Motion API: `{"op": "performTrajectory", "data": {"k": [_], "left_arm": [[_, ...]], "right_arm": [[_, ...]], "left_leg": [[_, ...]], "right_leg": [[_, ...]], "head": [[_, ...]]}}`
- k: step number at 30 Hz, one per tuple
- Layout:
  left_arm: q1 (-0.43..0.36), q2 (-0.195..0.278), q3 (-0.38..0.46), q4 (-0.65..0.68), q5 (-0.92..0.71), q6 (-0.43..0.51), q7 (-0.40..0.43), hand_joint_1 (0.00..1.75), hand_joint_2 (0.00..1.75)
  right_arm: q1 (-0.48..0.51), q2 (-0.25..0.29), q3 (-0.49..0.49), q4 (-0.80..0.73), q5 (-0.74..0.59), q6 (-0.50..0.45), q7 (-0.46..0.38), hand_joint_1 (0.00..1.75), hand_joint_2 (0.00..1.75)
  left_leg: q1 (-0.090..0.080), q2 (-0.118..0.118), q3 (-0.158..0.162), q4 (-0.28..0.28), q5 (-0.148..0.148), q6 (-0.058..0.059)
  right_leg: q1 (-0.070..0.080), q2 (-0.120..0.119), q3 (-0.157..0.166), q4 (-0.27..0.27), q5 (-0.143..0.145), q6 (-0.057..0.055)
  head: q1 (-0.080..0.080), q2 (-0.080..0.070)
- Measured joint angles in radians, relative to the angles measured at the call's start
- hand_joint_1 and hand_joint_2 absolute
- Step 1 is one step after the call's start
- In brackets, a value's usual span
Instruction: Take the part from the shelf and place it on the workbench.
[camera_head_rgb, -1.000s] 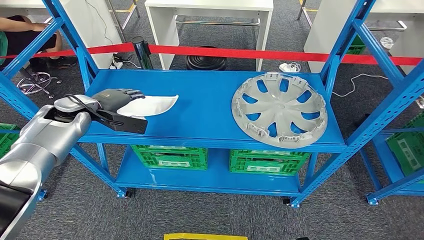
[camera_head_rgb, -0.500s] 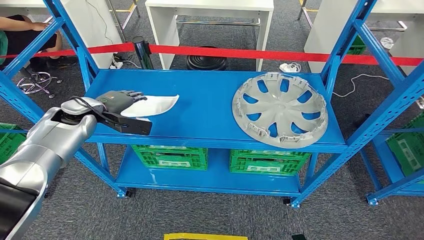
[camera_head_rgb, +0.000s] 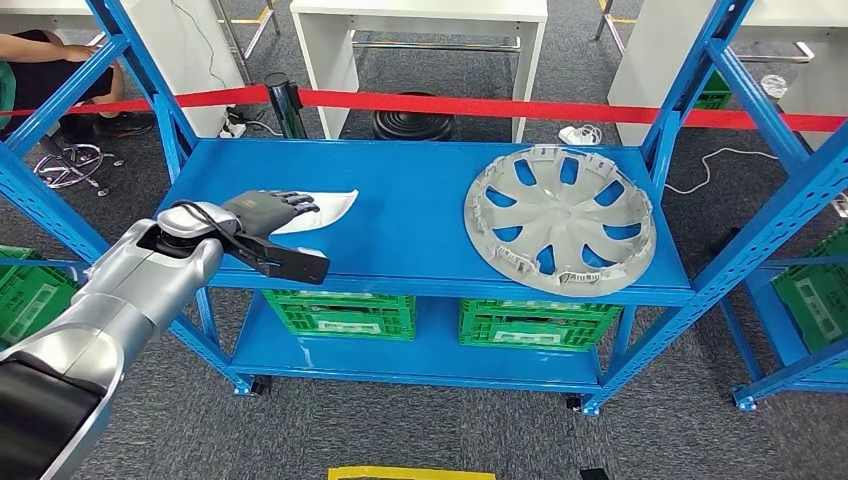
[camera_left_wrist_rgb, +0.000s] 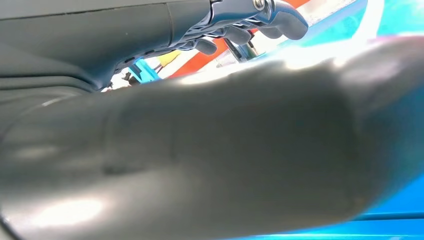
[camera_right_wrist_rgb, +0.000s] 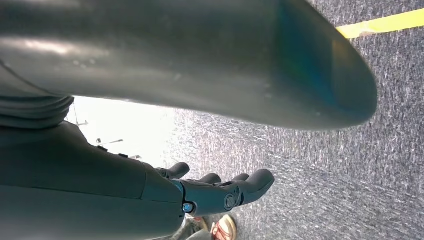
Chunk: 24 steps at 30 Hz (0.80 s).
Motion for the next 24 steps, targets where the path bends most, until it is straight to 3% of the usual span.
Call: {"op": "performTrajectory", "data": {"k": [6,12,24], "left_arm": [[0.000,-0.015,-0.028,0.009,-0.075,-0.012,0.013,0.00,0.00],[0.008,-0.017,-0.118,0.021,-0.209,0.017,0.028,0.00,0.00],[0.018,0.017,-0.273,0.024,-0.349,0.266,-0.065,0.00,0.00]], "right_arm": [[0.001,0.003,0.000,0.000,-0.004,0.000,0.000,0.00,0.00],[0.006,0.005,0.000,0.000,-0.004,-0.005,0.000,0.00,0.00],[0.013,0.006,0.006,0.000,0.014,0.001,0.000,0.00,0.00]], "left_leg": [[0.000,0.000,0.000,0.000,0.000,0.000],[0.000,0.000,0.000,0.000,0.000,0.000],[0.000,0.000,0.000,0.000,0.000,0.000]], "right_leg": [[0.000,0.000,0.000,0.000,0.000,0.000],[0.000,0.000,0.000,0.000,0.000,0.000],[0.000,0.000,0.000,0.000,0.000,0.000]], "head": [[0.000,0.000],[0.000,0.000],[0.000,0.000]]}}
